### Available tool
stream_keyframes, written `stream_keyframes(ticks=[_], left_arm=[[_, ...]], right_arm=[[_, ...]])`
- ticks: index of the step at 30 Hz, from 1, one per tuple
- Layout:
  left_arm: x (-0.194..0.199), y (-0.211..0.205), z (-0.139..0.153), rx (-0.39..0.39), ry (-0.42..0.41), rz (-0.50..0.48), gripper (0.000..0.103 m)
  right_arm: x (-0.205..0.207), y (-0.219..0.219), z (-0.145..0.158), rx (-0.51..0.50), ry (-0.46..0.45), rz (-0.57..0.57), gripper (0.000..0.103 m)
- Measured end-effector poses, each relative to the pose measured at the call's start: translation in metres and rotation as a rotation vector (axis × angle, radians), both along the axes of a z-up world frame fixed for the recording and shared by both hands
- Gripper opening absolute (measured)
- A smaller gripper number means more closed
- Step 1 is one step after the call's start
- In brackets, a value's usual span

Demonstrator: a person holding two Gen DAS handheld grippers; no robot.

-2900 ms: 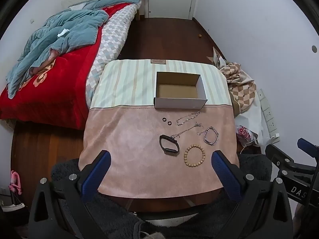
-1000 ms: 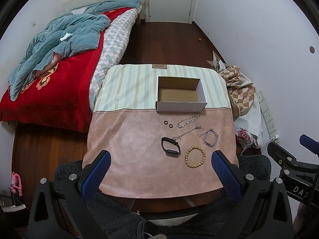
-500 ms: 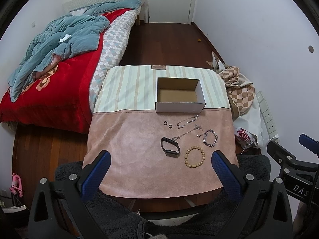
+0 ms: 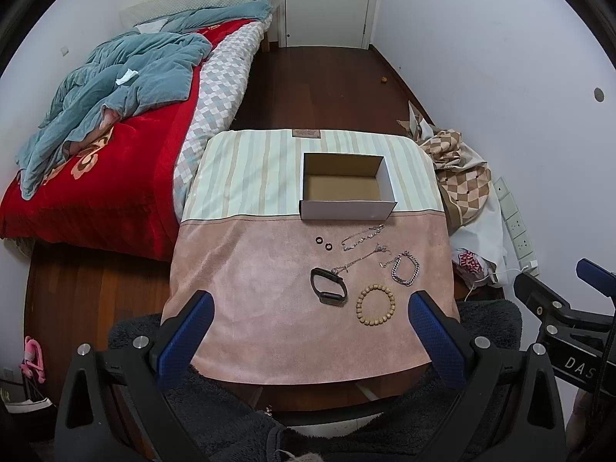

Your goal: Organize jewelry

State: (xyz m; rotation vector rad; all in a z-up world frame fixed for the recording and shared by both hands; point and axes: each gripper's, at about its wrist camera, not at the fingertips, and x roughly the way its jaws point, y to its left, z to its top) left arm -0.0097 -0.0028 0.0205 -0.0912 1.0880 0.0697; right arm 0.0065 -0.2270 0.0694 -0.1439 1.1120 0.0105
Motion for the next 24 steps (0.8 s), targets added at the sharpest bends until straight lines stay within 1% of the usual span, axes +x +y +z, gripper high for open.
stream_keyframes(ticks=[11, 13, 18, 20, 21, 24], left_arm=[[0.000, 0.000, 0.000, 0.001, 0.003, -0.001, 0.103], [0.002, -0.002, -0.003, 0.010, 0.008, -0.001, 0.103], [0.024, -0.001, -0.023, 0.071, 0.003, 0.023, 0.103], [0.033, 0.002, -0.033, 0.083, -0.001, 0.025, 0.103], [0.043, 0.001, -0.039, 0.113, -0.006, 0.033, 0.103], [0.062, 0.002, -0.058, 0.148, -0.005, 0.039, 0.103]], right_arm=[[-0.002, 0.000, 0.000, 0.002, -0.003, 0.002, 0.103], [-0.003, 0.001, 0.000, 0.003, -0.002, 0.001, 0.103], [0.004, -0.002, -0.006, 0.007, -0.016, -0.020, 0.103], [0.016, -0.008, -0.015, 0.012, -0.013, -0.045, 0.103], [0.021, -0.012, -0.020, 0.016, -0.012, -0.056, 0.103], [0.042, -0.025, -0.043, 0.020, 0.017, -0.099, 0.103]])
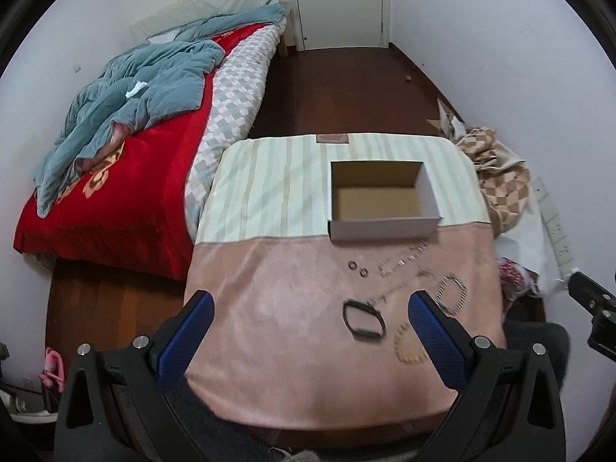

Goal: Organize jewelry
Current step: 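Grasp the black watch band with the left tool while the right tool grasps the wooden bead bracelet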

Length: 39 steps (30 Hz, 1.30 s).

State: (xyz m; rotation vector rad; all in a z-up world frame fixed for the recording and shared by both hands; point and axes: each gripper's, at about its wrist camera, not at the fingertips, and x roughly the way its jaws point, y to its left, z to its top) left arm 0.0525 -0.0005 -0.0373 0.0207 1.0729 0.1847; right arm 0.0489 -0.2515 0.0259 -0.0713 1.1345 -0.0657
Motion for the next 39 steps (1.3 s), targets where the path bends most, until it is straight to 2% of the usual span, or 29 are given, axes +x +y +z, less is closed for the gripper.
stream_keyframes(ticks=[3, 7, 13, 15, 16, 18, 20, 24, 26, 28, 29, 35, 37, 39], left_arm=[[0.016, 0.002, -0.023, 0.015, 0.024, 0.003, 0.103], [0.035, 0.002, -0.067, 0.015, 0.102, 0.002, 0.103], [0.041, 0.003, -0.131, 0.030, 0.229, 0.002, 0.103], [0.038, 0.006, -0.151, 0.036, 0.275, 0.010, 0.102], [0.037, 0.007, -0.156, 0.042, 0.286, 0.013, 0.102], [0.034, 0.010, -0.166, 0.057, 0.306, 0.014, 0.102], [0.032, 0.012, -0.171, 0.062, 0.317, 0.018, 0.102], [0.030, 0.016, -0.176, 0.057, 0.323, 0.023, 0.102], [0.031, 0.016, -0.178, 0.049, 0.326, 0.020, 0.102], [0.033, 0.013, -0.179, 0.034, 0.330, 0.008, 0.102], [0.034, 0.012, -0.181, 0.024, 0.334, 0.003, 0.102], [0.040, 0.004, -0.196, -0.099, 0.372, -0.022, 0.102], [0.045, 0.001, -0.204, -0.135, 0.385, -0.025, 0.097], [0.049, -0.001, -0.214, -0.164, 0.406, -0.031, 0.076]], right_arm=[[0.022, -0.013, -0.033, 0.006, 0.048, -0.030, 0.103], [0.047, -0.027, -0.089, 0.053, 0.143, -0.059, 0.103], [0.051, -0.022, -0.171, 0.099, 0.261, -0.048, 0.103], [0.048, -0.017, -0.197, 0.115, 0.288, -0.031, 0.097], [0.046, -0.014, -0.207, 0.121, 0.299, -0.025, 0.093], [0.043, -0.008, -0.224, 0.149, 0.323, -0.010, 0.079], [0.037, -0.001, -0.239, 0.183, 0.345, 0.007, 0.074], [0.027, 0.016, -0.254, 0.197, 0.356, 0.051, 0.057], [0.021, 0.024, -0.252, 0.138, 0.303, 0.071, 0.048], [0.018, 0.027, -0.253, 0.095, 0.275, 0.069, 0.030], [0.017, 0.028, -0.253, 0.086, 0.269, 0.068, 0.009], [0.017, -0.005, -0.249, 0.132, 0.278, -0.015, 0.009], [0.018, -0.009, -0.250, 0.133, 0.280, -0.018, 0.009], [0.018, -0.012, -0.252, 0.132, 0.288, -0.018, 0.009]])
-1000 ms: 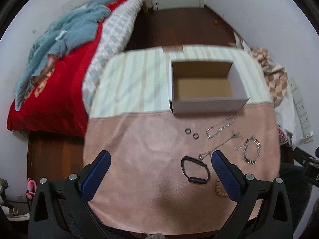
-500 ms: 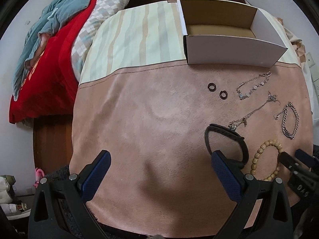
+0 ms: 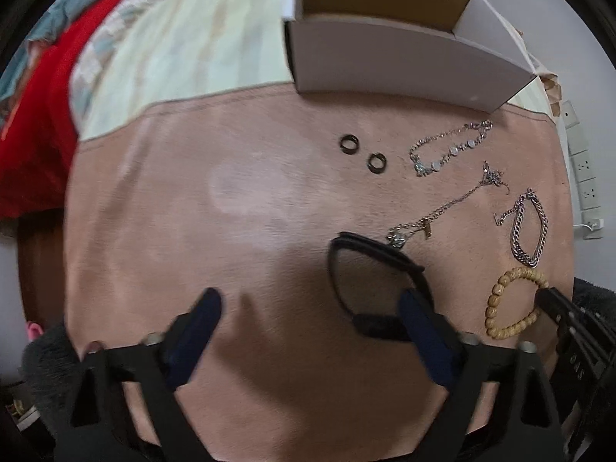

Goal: Organize jewelry
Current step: 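Grasp the black watch band with the left tool while the right tool grasps the wooden bead bracelet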

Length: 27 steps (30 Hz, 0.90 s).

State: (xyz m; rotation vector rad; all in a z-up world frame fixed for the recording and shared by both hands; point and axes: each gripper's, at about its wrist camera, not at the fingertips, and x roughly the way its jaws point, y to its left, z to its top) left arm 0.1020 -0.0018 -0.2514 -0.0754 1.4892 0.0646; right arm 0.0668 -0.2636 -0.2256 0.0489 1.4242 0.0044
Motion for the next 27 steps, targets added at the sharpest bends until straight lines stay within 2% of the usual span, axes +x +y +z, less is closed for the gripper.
stream_keyframes(ticks=[1, 3, 4, 5, 6, 11, 18, 22, 23, 27], left_arm=[[0.002, -0.001, -0.005, -0.013, 0.012, -0.001, 0.070], [0.005, -0.002, -0.011, -0.044, 0.024, -0.008, 0.044], [0.005, -0.004, -0.010, -0.030, 0.011, -0.018, 0.041], [0.006, -0.008, -0.008, -0.035, -0.002, -0.031, 0.020], [0.006, -0.009, -0.007, -0.041, -0.012, -0.045, 0.006], [0.005, -0.008, 0.004, -0.037, -0.050, -0.052, 0.003], [-0.007, -0.007, 0.050, -0.005, -0.150, -0.092, 0.002], [-0.011, -0.002, 0.065, -0.022, -0.165, -0.085, 0.002], [-0.010, 0.001, 0.059, -0.048, -0.159, -0.071, 0.003], [-0.002, 0.034, 0.029, -0.272, -0.087, 0.084, 0.007]], right_arm=[[0.004, 0.003, -0.001, -0.001, 0.005, 0.004, 0.009], [0.004, 0.003, -0.006, -0.002, 0.016, 0.014, 0.009], [0.005, 0.004, -0.006, -0.007, 0.013, 0.019, 0.009], [0.004, 0.005, -0.006, -0.011, 0.014, 0.026, 0.009], [0.003, 0.006, -0.005, -0.010, 0.013, 0.028, 0.009], [-0.001, 0.013, 0.003, 0.029, 0.002, 0.021, 0.009], [-0.001, 0.024, 0.036, 0.098, -0.063, 0.044, 0.009], [0.003, 0.030, 0.056, 0.129, -0.100, 0.053, 0.009], [0.005, 0.031, 0.060, 0.132, -0.108, 0.056, 0.009], [0.009, 0.035, 0.073, 0.137, -0.136, 0.065, 0.009]])
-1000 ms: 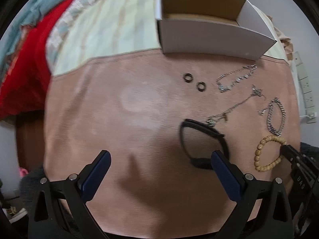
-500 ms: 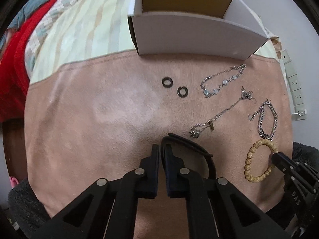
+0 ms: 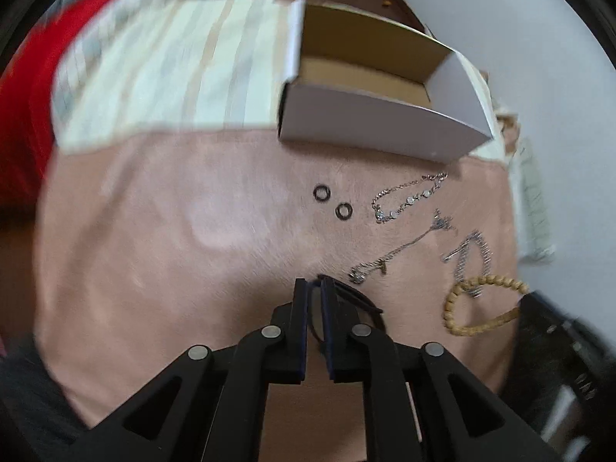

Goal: Organize jewelry
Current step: 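Grasp the black watch band with the left tool while the right tool grasps the wooden bead bracelet, then carry the watch band and bead bracelet into the white box and release both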

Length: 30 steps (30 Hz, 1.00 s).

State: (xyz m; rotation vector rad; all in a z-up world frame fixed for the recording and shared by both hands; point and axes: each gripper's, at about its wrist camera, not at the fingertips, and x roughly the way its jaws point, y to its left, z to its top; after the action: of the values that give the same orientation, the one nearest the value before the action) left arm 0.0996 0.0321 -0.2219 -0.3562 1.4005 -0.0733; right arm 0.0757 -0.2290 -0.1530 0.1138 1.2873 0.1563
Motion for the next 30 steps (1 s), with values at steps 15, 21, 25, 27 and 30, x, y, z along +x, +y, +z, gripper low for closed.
stream_keyframes(ticks=[15, 21, 25, 27, 30], left_arm=[[0.007, -0.024, -0.023, 0.042, 0.018, -0.091, 0.044], [0.005, -0.041, -0.023, 0.131, -0.014, -0.175, 0.004], [0.001, -0.042, -0.023, 0.129, -0.034, -0.172, 0.002], [-0.004, -0.037, -0.018, 0.121, -0.051, -0.162, 0.002], [-0.015, -0.020, -0.002, 0.114, -0.078, -0.155, 0.001]], right_arm=[[-0.001, -0.016, -0.022, -0.007, 0.054, -0.048, 0.009], [0.001, -0.017, -0.024, -0.016, 0.055, -0.053, 0.009], [0.001, -0.016, -0.023, -0.015, 0.050, -0.050, 0.009], [0.002, -0.015, -0.020, -0.011, 0.044, -0.048, 0.009], [0.004, -0.014, -0.015, -0.003, 0.030, -0.048, 0.009]])
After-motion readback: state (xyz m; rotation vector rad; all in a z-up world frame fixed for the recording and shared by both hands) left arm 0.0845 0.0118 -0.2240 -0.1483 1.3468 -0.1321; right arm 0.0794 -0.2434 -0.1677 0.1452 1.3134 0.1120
